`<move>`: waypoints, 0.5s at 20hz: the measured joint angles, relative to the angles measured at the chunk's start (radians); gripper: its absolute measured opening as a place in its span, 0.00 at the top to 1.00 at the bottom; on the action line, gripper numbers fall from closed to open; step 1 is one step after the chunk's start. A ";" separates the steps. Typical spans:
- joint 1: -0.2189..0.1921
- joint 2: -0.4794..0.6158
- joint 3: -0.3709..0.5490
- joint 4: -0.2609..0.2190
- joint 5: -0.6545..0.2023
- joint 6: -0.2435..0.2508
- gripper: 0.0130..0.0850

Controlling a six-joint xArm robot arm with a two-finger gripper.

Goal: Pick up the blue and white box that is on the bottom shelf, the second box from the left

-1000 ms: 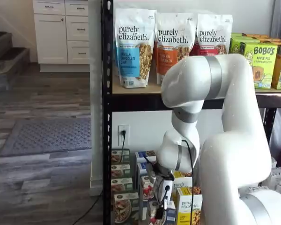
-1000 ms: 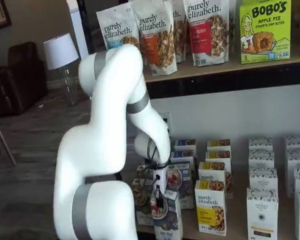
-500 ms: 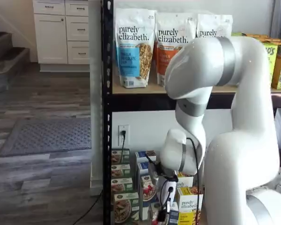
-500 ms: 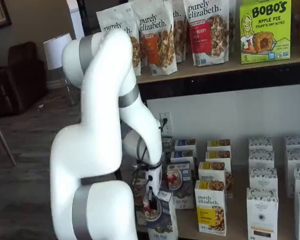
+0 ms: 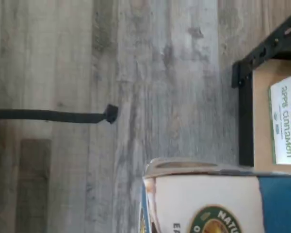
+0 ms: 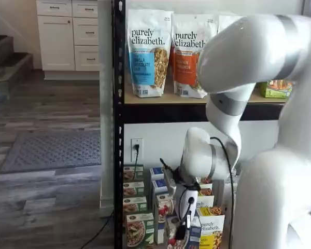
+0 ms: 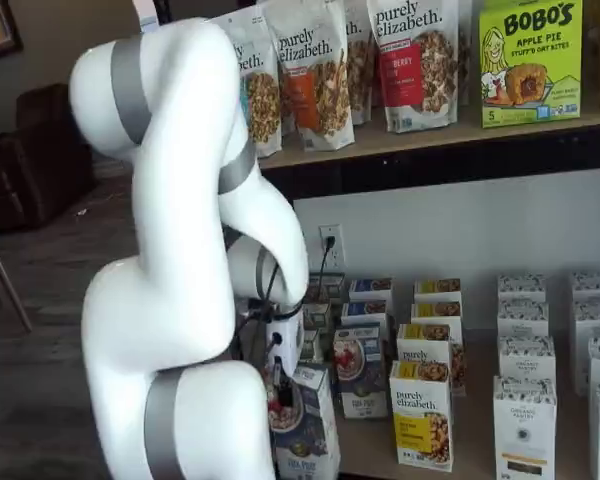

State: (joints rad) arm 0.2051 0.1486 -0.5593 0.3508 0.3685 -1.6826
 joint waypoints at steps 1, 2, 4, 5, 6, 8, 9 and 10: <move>0.004 -0.041 0.017 -0.015 0.024 0.021 0.56; 0.007 -0.084 0.033 -0.032 0.053 0.043 0.56; 0.009 -0.149 0.049 -0.063 0.109 0.081 0.56; 0.009 -0.185 0.056 -0.081 0.145 0.101 0.56; 0.009 -0.213 0.062 -0.093 0.167 0.115 0.56; 0.010 -0.271 0.076 -0.116 0.206 0.142 0.56; 0.008 -0.304 0.081 -0.124 0.233 0.150 0.56; 0.005 -0.340 0.086 -0.135 0.260 0.160 0.56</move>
State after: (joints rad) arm 0.2096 -0.1912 -0.4731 0.2155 0.6282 -1.5223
